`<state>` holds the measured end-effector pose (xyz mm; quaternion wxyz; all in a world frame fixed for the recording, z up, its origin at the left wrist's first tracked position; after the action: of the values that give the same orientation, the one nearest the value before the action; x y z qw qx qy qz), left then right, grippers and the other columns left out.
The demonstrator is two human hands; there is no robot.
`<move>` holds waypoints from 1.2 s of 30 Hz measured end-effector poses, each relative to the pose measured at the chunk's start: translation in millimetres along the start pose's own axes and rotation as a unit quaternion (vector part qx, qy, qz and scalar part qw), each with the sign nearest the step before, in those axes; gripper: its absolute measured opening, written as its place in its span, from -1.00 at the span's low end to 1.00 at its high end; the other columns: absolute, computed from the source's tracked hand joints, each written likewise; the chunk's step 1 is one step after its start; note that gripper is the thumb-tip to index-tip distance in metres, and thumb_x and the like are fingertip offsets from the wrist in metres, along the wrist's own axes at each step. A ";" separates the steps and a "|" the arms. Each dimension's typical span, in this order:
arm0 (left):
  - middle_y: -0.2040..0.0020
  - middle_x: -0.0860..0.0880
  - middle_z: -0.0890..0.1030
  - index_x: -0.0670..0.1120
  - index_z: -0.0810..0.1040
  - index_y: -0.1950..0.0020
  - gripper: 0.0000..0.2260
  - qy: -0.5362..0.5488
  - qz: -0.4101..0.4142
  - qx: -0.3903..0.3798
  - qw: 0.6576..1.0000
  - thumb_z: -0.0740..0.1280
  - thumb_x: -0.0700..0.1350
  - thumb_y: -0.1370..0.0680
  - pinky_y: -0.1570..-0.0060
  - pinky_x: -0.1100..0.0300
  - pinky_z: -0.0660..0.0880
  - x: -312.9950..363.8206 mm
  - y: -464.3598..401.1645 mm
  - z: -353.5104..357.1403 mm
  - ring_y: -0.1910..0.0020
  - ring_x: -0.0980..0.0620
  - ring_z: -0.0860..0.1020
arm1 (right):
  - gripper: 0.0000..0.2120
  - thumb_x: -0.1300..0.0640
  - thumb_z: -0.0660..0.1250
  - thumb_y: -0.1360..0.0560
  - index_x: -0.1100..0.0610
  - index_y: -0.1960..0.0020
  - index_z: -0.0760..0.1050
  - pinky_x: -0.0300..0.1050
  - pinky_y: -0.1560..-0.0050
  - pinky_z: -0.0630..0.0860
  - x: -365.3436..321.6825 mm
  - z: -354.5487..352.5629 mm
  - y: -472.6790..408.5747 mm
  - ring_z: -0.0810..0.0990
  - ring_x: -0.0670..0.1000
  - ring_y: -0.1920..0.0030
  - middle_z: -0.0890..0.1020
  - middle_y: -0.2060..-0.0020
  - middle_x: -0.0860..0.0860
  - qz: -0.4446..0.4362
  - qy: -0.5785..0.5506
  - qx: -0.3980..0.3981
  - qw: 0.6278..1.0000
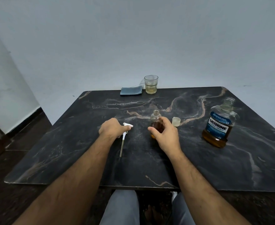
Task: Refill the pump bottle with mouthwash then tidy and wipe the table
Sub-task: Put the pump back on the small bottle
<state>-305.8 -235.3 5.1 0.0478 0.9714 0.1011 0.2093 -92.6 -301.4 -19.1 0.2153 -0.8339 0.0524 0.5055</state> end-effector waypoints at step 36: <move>0.17 0.03 0.70 0.01 0.70 0.11 -0.95 0.413 0.300 0.020 0.860 0.50 -0.05 -0.46 0.01 0.08 0.59 91.4 45.2 4.1 0.11 0.03 0.66 | -0.65 0.04 0.50 -0.42 -0.02 -0.17 0.53 -0.28 0.02 0.49 -4.7 -2.1 3.3 0.59 -0.21 0.06 0.64 0.11 -0.18 -0.047 -0.009 0.003 0.999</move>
<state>-214.6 -259.8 43.7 -0.0826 0.7801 -0.1808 0.5932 -94.2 -305.9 -15.2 0.2418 -0.8300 0.0130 0.5024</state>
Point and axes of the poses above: each hand's wrist, its own y-axis away from the middle knuckle, its own z-axis out of the palm, x = y × z, the point moved 4 cm from there along -y, towards the middle knuckle
